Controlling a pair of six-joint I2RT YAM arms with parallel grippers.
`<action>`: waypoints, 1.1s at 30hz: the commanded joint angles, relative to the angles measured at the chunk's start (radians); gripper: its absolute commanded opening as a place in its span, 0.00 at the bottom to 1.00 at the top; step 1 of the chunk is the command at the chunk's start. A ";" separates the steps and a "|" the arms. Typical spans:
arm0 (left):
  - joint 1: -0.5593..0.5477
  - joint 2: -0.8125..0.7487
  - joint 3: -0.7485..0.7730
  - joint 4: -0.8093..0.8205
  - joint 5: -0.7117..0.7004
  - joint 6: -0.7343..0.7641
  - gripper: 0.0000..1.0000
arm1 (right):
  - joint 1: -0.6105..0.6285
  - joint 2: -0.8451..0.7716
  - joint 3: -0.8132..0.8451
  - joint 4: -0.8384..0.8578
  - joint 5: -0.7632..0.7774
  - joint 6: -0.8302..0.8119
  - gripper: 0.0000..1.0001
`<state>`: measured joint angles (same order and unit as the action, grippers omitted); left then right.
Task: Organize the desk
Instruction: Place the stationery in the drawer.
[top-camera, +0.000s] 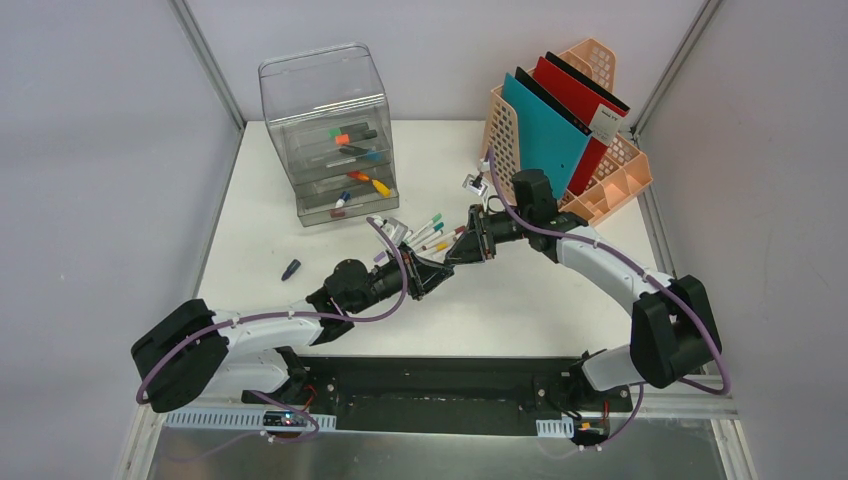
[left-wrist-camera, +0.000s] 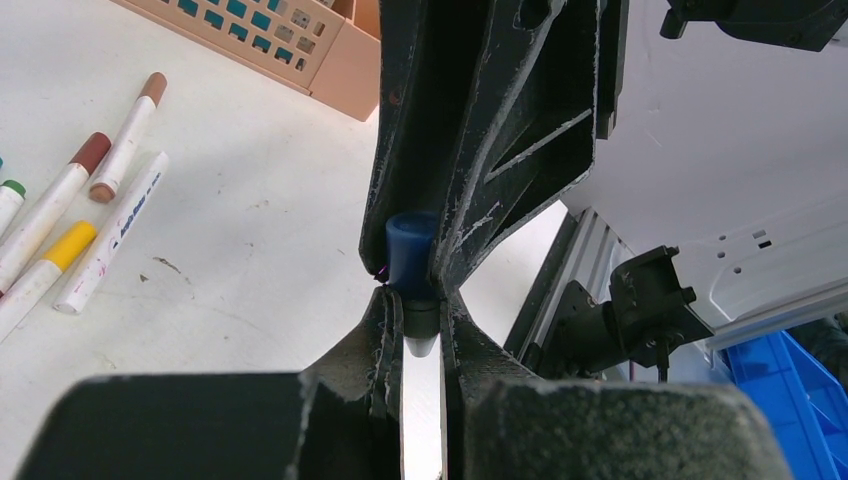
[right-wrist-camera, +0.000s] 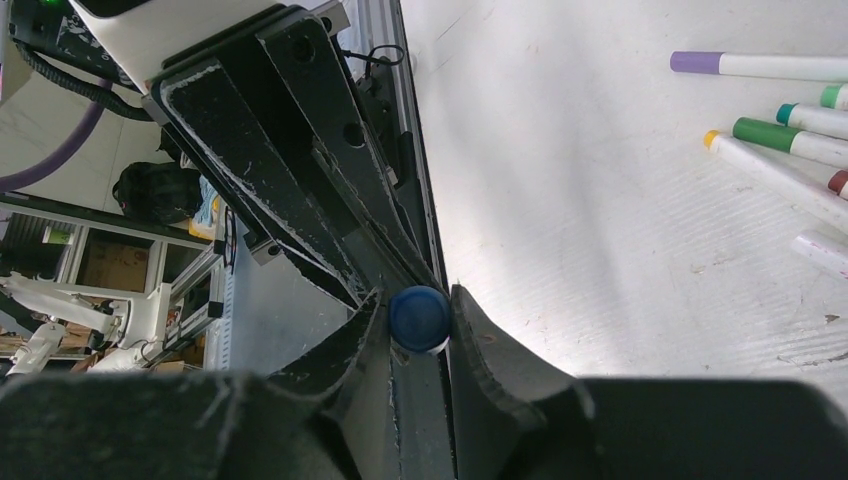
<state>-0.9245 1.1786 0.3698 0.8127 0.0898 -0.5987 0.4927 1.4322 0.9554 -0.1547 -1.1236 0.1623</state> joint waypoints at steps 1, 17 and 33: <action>-0.011 -0.005 0.031 0.018 0.001 -0.006 0.00 | 0.022 -0.009 0.046 0.017 -0.067 0.003 0.00; -0.009 -0.409 0.051 -0.560 -0.172 0.171 0.79 | 0.027 0.035 0.223 -0.520 0.052 -0.524 0.00; -0.010 -0.685 0.103 -1.130 -0.452 0.187 0.88 | 0.151 0.153 0.453 -0.647 0.550 -0.767 0.01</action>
<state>-0.9298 0.4992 0.4080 -0.2020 -0.2916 -0.4316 0.5877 1.5074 1.2552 -0.7540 -0.7639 -0.4847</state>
